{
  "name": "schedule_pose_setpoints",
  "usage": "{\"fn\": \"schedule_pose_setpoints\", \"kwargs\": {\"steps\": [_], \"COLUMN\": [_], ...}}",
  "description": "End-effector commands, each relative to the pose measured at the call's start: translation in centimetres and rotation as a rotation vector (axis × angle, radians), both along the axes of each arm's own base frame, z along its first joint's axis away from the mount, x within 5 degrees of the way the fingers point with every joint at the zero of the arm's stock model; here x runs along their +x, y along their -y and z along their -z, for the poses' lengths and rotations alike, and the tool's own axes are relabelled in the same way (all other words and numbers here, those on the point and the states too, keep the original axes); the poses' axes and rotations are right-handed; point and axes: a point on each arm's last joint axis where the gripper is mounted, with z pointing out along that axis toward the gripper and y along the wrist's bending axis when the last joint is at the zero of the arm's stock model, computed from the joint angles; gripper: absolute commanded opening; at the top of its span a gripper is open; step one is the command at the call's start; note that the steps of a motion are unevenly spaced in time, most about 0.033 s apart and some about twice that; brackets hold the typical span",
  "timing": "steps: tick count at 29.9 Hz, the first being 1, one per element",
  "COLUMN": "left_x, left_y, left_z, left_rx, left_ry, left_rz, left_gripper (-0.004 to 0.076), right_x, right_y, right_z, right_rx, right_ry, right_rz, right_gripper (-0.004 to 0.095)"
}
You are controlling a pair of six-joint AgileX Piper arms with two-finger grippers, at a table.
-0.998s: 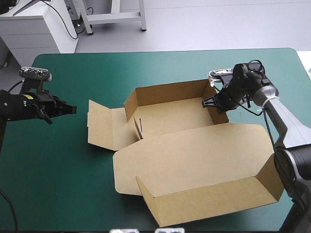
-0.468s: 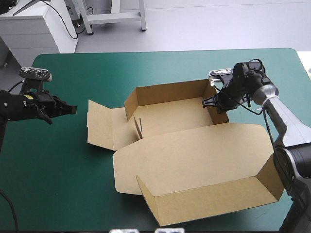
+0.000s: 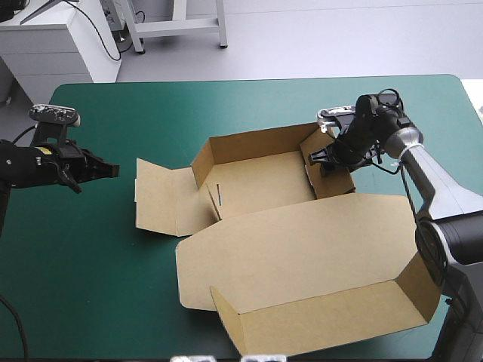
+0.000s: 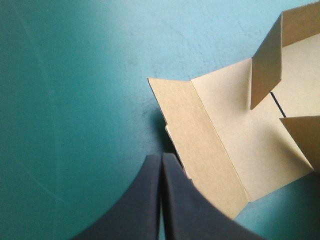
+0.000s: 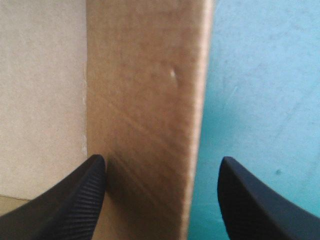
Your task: Fold the box
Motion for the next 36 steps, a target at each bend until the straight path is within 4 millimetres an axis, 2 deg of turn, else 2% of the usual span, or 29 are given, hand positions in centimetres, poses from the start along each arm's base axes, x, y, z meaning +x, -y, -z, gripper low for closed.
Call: {"fn": "schedule_pose_setpoints", "kwargs": {"steps": [1,3,9,16,22,28,36], "left_x": [-0.5,-0.5,-0.5,-0.5,-0.5,-0.4,-0.4], "left_y": [0.2,0.3,0.3,0.4,0.4,0.3,-1.0], "left_z": [-1.8,-1.9,-1.9,-1.9,-1.9,-1.9,-1.6], "left_rx": [-0.028,-0.03,-0.043,-0.054,-0.057,-0.033,0.111], "left_ry": [0.096,0.096,0.097,0.099,0.099,0.106,0.096], "left_rz": [-0.011,-0.011,-0.009,-0.008,-0.007,-0.014,-0.061], "left_gripper": [-0.0009,-0.0009,-0.0009,-0.0009,-0.0009,-0.0009,-0.0009], "right_x": [-0.5,-0.5,-0.4,0.1,-0.1,-1.9,-7.0], "right_y": [0.3,0.3,0.4,0.3,0.3,0.9,4.3], "right_z": [-3.3,-3.3,-3.2,-2.0,-2.9,-6.2,-14.0], "right_rx": [0.014,0.013,-0.008,-0.016,-0.005,-0.007,0.163], "right_ry": [0.1,0.099,0.103,0.068,0.091,0.135,0.32], "right_rz": [-0.006,-0.006,-0.008,-0.009,-0.005,-0.028,-0.006], "right_gripper": [0.0485,0.0394,0.0203,-0.002,-0.0018,-0.0018,-0.002]}}
